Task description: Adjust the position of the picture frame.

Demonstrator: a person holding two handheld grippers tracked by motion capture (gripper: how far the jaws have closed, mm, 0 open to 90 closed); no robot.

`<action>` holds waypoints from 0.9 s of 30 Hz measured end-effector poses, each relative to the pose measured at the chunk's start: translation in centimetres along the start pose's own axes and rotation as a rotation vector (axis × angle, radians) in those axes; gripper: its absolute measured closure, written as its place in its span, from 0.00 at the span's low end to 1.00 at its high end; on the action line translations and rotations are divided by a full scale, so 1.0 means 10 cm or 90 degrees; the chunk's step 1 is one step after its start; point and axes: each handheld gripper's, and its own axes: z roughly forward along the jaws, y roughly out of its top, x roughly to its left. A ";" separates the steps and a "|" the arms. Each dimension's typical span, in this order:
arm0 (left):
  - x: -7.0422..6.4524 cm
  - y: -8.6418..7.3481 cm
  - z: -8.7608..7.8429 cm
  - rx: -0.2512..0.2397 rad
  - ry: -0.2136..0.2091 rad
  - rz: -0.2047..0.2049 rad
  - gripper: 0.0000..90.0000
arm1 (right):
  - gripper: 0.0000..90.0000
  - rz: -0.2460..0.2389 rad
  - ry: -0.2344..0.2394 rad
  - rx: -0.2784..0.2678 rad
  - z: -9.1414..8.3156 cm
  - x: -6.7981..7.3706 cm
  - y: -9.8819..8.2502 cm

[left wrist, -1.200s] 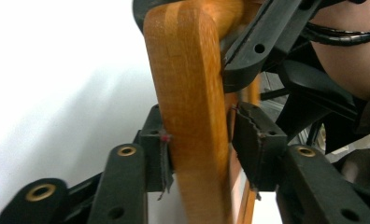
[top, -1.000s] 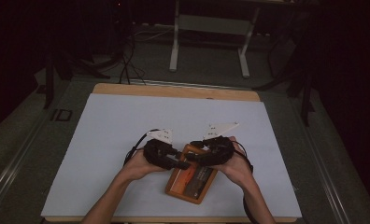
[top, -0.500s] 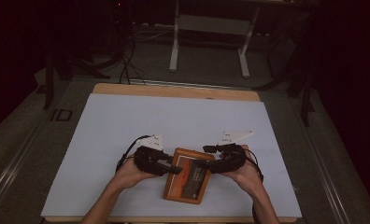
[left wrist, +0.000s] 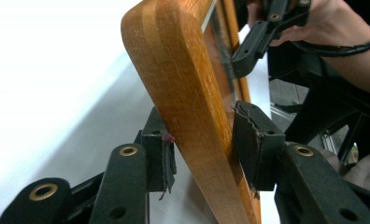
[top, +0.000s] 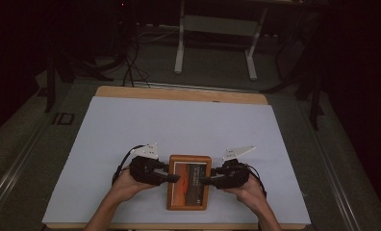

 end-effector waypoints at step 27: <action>-0.02 0.08 -0.05 -0.043 0.034 -0.076 0.71 | 0.74 0.049 0.049 -0.048 -0.10 -0.08 0.05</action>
